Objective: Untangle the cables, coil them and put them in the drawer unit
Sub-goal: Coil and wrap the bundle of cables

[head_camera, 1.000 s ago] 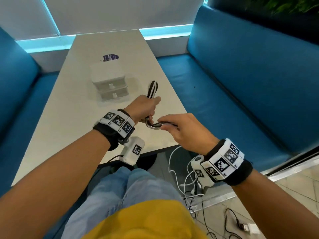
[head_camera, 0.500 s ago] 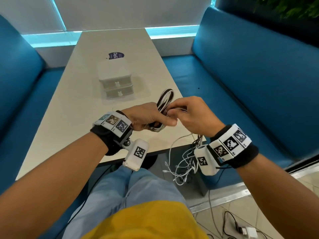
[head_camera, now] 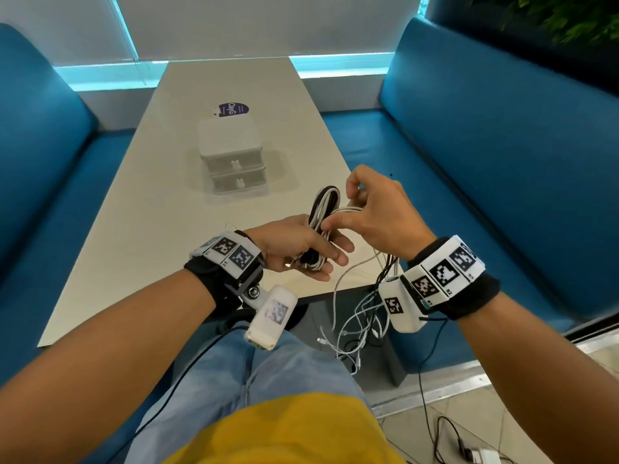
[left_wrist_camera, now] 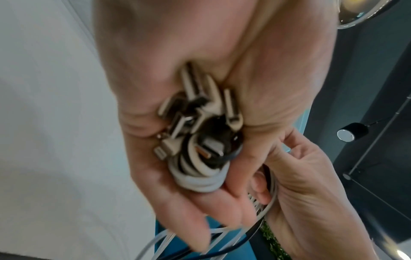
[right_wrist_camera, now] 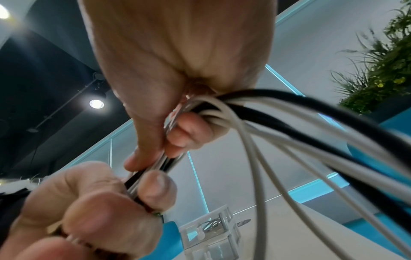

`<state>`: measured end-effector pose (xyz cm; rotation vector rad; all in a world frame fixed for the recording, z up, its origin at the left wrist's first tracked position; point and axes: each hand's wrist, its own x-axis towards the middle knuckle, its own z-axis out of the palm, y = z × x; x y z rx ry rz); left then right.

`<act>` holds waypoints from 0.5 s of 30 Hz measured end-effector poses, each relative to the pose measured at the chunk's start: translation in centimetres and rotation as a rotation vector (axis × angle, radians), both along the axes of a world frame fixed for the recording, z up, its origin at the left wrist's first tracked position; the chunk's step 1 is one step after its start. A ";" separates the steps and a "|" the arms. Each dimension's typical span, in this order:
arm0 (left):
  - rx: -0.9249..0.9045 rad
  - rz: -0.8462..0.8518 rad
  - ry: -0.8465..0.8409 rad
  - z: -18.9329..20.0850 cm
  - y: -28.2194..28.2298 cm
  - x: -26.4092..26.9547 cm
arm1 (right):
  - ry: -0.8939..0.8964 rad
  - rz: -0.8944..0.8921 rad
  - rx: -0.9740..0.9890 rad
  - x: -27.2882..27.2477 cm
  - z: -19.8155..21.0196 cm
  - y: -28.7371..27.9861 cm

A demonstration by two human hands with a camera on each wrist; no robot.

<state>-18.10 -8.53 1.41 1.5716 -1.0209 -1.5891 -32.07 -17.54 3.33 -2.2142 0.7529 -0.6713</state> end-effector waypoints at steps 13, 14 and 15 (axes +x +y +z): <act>-0.113 0.121 -0.220 -0.1 0.1 -1.2 | 0.054 0.059 -0.071 0.5 0.4 -0.7; -0.127 0.134 -0.236 -0.2 0.1 -1.1 | 0.084 0.048 -0.060 0.4 0.3 -0.8; -0.140 0.143 -0.257 -0.3 0.1 -0.9 | 0.134 0.042 -0.038 0.2 0.3 -1.0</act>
